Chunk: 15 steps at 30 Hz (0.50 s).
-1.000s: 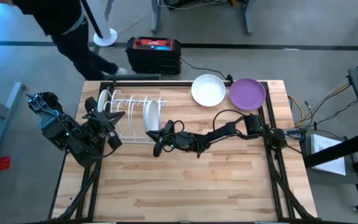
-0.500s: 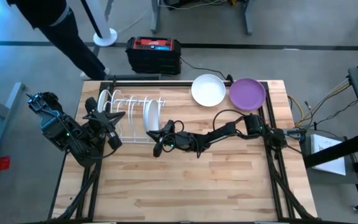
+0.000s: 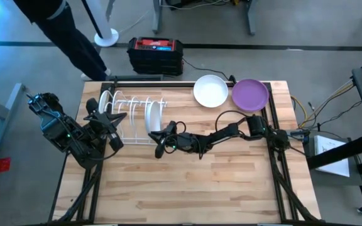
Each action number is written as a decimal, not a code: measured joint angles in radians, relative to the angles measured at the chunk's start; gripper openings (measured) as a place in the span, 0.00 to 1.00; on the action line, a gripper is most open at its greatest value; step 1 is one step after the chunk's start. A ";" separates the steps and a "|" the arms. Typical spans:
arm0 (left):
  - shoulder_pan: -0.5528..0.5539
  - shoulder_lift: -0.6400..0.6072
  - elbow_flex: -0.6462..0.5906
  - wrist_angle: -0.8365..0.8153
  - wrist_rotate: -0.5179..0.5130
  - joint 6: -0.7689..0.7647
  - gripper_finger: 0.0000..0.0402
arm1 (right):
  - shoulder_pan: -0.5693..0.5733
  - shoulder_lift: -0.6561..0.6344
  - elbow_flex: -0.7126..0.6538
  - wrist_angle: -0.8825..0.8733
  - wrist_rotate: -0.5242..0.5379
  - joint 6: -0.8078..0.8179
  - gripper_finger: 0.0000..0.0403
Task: Sort dishes
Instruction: Put the white plate into the white dish rack
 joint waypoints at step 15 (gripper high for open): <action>0.000 0.000 0.000 0.002 0.000 0.000 0.00 | 0.000 -0.001 0.002 0.002 0.000 0.020 0.22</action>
